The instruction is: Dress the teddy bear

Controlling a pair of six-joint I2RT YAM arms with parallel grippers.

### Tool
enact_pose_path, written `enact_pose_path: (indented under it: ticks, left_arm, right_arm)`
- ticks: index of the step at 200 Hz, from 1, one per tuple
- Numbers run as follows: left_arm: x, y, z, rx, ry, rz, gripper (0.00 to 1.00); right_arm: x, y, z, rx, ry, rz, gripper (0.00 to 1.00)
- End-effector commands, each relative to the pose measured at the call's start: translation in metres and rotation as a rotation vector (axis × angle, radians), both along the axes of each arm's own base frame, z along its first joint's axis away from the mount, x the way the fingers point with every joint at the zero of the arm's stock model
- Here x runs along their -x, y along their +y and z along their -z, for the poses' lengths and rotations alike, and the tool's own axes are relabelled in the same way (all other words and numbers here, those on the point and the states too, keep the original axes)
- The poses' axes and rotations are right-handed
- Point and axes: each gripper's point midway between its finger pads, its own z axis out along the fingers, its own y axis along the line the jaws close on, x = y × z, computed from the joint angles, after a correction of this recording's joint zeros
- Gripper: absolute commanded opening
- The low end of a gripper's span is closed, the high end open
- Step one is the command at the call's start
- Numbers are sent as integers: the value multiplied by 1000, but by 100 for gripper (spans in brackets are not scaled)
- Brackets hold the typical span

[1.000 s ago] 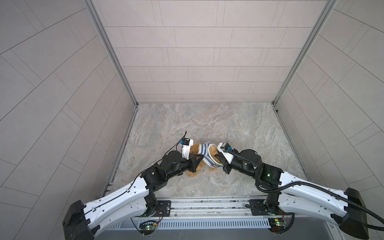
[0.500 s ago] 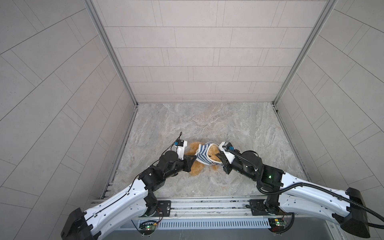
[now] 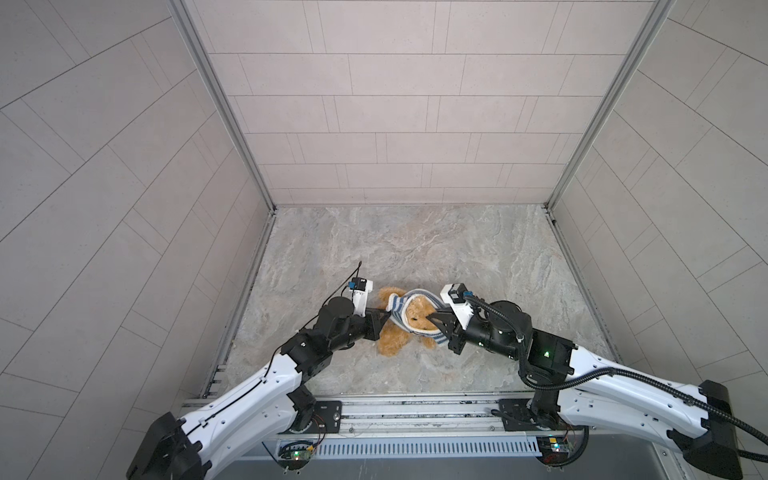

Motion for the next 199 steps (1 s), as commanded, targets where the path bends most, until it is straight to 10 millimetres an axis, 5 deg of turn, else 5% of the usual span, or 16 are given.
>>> enact_pose_path:
  ticks: [1,61,83,112,165,199]
  left_arm:
    - [1,16,1,-61,-18,-27,2]
    - [27,27,-21,-12,-53,7,36]
    - [40,33,-42,18,-92,26,47]
    - [56,17,-73,126,-116,139,60]
    - [60,-2,-82,205,-96,222,64]
    - [64,-15,-84,226,-94,262,49]
  right_arm:
    - [3,-2,-44,-16,-141,-19,0]
    - [-11,-5,-4,180,-269,-8,0]
    - [-7,-2,9,226,-344,-68,0]
    - [-1,3,12,247,-435,-131,0]
    - [4,10,16,267,-486,-193,0]
    - [5,11,22,299,-493,-212,0]
